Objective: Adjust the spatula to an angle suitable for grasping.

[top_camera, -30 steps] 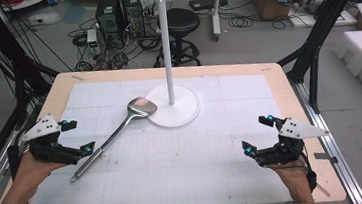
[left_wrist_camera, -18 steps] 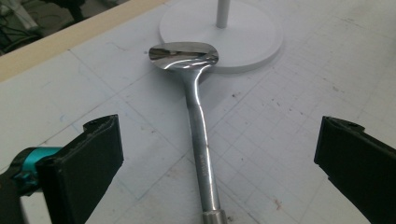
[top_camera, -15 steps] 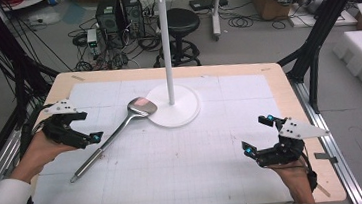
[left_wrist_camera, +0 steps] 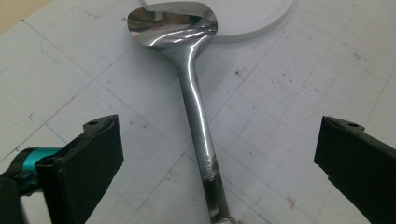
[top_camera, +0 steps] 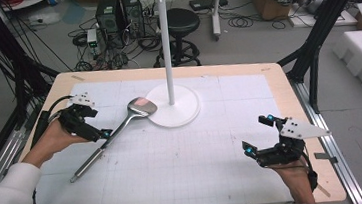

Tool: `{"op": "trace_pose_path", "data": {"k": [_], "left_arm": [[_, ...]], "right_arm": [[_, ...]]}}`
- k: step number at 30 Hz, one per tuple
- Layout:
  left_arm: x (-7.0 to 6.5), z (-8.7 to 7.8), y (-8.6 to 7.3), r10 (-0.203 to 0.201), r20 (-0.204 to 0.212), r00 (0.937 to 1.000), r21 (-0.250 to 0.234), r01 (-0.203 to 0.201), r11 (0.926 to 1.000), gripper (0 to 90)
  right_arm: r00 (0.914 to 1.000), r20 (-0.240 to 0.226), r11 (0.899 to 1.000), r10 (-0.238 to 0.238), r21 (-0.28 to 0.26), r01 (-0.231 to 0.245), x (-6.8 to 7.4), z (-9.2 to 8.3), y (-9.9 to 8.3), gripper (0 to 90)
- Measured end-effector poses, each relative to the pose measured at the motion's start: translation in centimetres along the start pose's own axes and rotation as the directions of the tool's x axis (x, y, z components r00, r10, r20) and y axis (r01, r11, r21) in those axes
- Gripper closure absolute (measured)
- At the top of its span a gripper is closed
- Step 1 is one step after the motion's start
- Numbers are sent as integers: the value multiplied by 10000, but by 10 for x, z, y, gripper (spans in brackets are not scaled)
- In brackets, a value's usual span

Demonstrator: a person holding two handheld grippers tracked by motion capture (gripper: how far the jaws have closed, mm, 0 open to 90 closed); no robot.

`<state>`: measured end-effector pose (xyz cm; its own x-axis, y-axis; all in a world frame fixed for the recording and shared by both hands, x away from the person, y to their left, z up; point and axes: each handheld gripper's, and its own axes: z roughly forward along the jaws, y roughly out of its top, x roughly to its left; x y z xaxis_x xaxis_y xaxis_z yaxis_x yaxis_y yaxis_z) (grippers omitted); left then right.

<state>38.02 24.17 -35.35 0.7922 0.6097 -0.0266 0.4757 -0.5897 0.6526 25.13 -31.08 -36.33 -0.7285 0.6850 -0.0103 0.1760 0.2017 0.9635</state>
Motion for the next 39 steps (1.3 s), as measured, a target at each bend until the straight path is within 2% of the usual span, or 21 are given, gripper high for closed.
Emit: {"op": "trace_pose_path", "data": {"k": [9,12,17,19,20,21,23,25,26,31,37,39], "left_arm": [[2,22,10,-107,78,9999,833,101,9965,27],[2,27,10,-103,142,9998,1083,87,9941,65],[5,37,10,-223,-25,9997,1448,224,9892,65],[6,44,9,-283,-70,9996,1763,291,9839,77],[6,44,9,-283,-70,9996,1763,291,9839,90],[6,48,8,-461,-17,9989,1901,456,9807,110],[7,49,8,-467,-9,9989,1976,460,9792,132],[9,52,7,-608,-90,9981,2150,613,9747,141],[10,55,6,-764,-98,9970,2342,766,9692,156],[9,59,6,-837,-94,9964,2501,834,9646,230],[7,66,6,-1039,-213,9944,2887,1056,9516,305],[6,68,7,-953,-275,9951,3053,991,9471,330]], "right_arm": [[10000,-27,10000,-31,-58,31,-1,-1,1,4],[10000,-21,10000,-32,-64,32,-1,-1,0,4],[10000,-31,10000,-4,-70,4,0,0,0,4],[10000,-68,10000,33,-55,-33,0,0,0,4],[10000,-70,10000,3,-41,-4,0,0,0,4],[10000,-75,10000,-4,-39,3,-1,0,0,4],[10000,-90,10000,13,-46,-13,-1,0,-1,4],[9999,-126,10000,20,-82,-21,-1,0,0,4],[9999,-139,10000,36,-68,-37,-1,0,0,4],[9999,-157,9999,50,-101,-52,-1,1,-1,4],[9998,-180,9999,54,-116,-56,-1,1,0,4],[9998,-202,9999,55,-126,-58,0,1,1,4]]}}
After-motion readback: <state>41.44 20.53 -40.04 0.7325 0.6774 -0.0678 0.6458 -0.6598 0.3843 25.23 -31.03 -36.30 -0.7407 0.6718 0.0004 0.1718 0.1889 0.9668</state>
